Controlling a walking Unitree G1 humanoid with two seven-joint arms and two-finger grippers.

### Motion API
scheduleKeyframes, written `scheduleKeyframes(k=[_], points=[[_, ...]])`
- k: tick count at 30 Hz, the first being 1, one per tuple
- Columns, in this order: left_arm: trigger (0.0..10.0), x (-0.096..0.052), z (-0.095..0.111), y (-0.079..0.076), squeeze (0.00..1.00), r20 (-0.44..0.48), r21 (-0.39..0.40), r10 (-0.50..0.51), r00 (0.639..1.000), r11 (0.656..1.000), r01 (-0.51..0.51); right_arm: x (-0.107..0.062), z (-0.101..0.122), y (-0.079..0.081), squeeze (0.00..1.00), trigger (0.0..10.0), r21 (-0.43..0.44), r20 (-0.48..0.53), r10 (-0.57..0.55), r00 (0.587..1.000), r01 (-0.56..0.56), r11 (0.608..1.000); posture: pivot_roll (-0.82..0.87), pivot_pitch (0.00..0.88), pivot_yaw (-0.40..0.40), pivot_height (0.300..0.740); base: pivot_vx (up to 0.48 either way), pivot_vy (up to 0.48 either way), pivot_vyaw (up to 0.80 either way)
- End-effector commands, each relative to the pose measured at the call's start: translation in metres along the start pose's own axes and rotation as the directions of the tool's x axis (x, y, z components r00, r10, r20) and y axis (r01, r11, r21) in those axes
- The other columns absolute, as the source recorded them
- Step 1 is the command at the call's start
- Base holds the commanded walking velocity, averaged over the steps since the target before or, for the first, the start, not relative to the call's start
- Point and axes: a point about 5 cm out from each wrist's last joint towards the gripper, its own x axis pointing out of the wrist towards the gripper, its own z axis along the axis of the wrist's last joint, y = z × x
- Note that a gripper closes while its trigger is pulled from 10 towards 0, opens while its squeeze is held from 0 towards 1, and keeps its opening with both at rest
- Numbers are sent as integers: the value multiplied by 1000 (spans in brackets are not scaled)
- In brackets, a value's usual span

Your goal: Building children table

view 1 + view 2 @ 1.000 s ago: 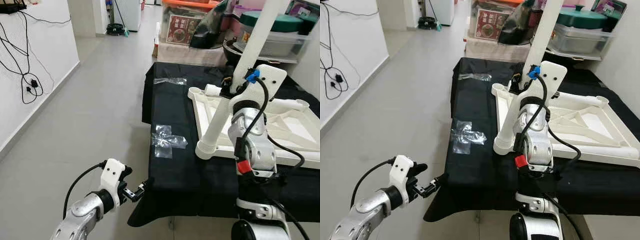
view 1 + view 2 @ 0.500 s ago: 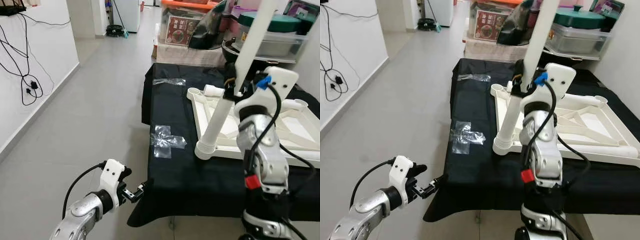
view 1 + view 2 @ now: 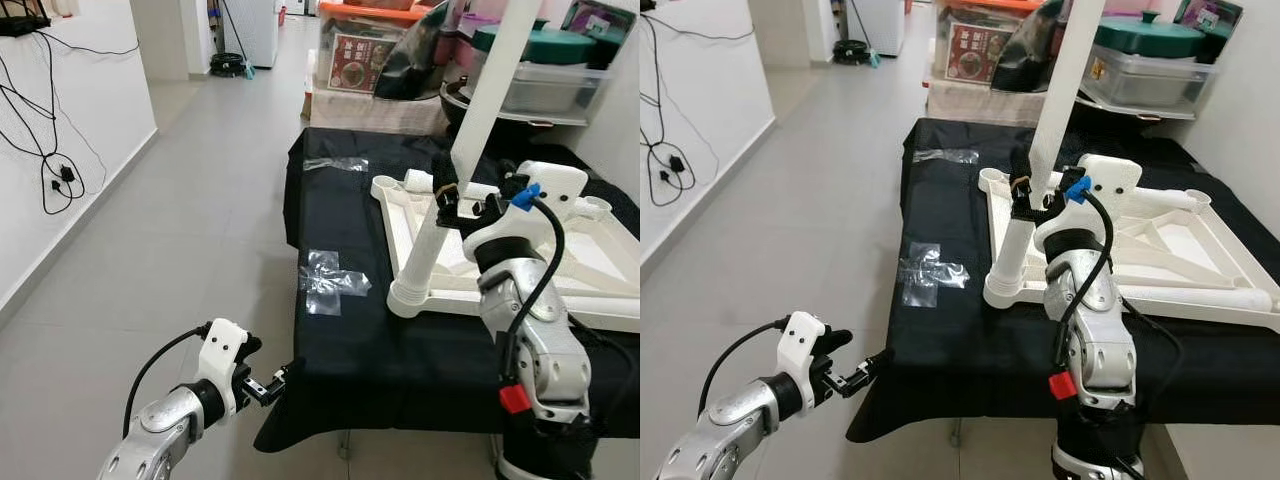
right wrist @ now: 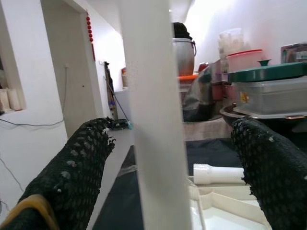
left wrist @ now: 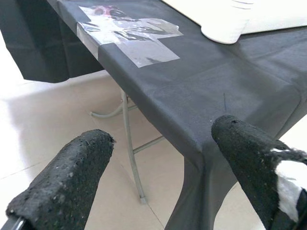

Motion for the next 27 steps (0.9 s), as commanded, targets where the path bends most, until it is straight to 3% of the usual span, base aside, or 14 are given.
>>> scheduleKeyframes(k=[1,10,18,27], points=[[10000,0,-2,0,0,-10,6,-5,1000,1000,5,-1,-1,-2,1000,10000,-8,-12,-7,1000,7,1000,-48,0,-76,740,0,0,0],[10000,0,-1,2,0,-9,10,0,1000,1000,0,-1,-4,0,1000,10000,-7,-26,2,1000,-2,1000,-43,0,-80,740,0,0,0],[10000,0,-2,1,0,-7,6,-1,1000,1000,1,2,4,5,1000,10000,50,-3,179,984,-178,983,-44,0,-80,740,0,0,0],[10000,0,-2,1,0,-9,6,-2,1000,1000,2,3,2,-2,1000,10000,19,-30,207,978,-206,978,-44,0,-78,740,0,0,0]])
